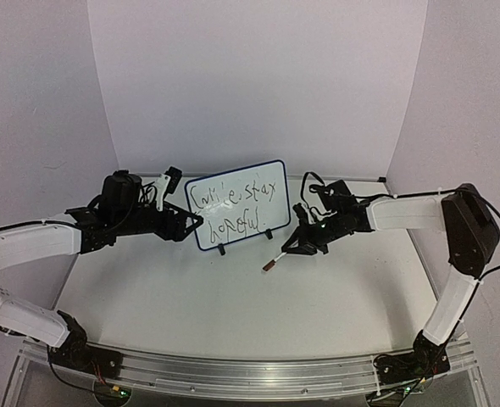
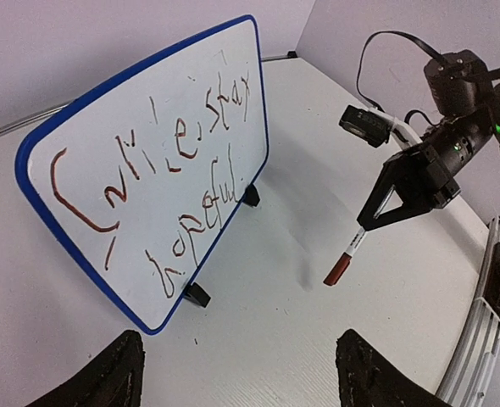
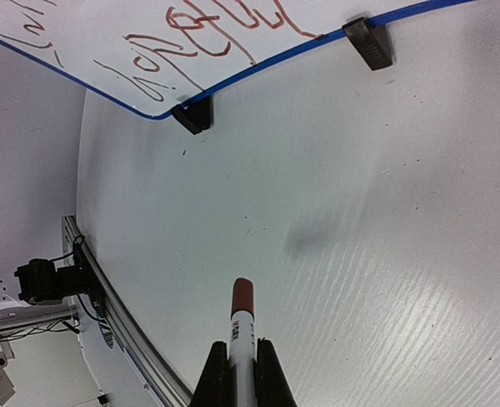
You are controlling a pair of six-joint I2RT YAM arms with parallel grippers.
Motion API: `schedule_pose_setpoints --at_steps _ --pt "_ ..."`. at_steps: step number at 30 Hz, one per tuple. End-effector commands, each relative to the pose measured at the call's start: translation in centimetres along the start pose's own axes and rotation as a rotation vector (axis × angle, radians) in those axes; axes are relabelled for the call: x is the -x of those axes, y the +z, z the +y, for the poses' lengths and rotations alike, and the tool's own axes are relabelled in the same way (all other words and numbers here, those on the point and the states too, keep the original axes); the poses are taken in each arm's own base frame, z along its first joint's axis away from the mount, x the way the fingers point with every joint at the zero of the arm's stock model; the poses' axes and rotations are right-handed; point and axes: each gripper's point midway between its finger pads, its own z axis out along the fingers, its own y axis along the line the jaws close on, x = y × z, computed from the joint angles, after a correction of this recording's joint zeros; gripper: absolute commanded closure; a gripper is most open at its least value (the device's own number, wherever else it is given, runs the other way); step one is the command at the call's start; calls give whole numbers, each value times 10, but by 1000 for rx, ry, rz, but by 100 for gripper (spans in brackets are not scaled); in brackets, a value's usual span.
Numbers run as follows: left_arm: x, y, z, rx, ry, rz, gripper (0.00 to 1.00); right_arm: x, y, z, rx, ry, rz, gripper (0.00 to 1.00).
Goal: Write a sentence on the whiteboard
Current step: Put down the whiteboard marker at the center of the board.
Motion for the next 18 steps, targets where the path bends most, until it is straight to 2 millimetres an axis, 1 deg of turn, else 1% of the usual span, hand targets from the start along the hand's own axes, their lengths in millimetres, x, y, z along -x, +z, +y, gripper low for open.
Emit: schedule_pose_setpoints --at_steps 1,5,9,13,14,15,16,17,18 --pt "9 -6 17 38 -68 -4 23 3 9 -29 -98 -19 -12 91" --pt "5 -9 33 77 -109 -8 24 7 10 -50 -190 -8 -32 76" --pt "6 -16 47 117 -130 -30 23 13 -2 -71 -291 -11 -73 63" --pt "6 -22 65 181 -151 -40 20 19 -15 -85 -368 -18 -113 45" --pt "4 -23 71 204 -157 -39 18 21 -19 -90 -394 -17 -126 39" --pt "4 -24 77 230 -161 -43 17 24 -26 -97 -440 -12 -145 26" --pt "4 -26 83 253 -168 -47 16 26 -31 -102 -470 -7 -159 10" --pt "5 -28 90 279 -176 -52 15 28 -38 -107 -498 -5 -172 3" --pt "6 -31 98 304 -188 -62 13 30 -43 -112 -517 1 -185 2"
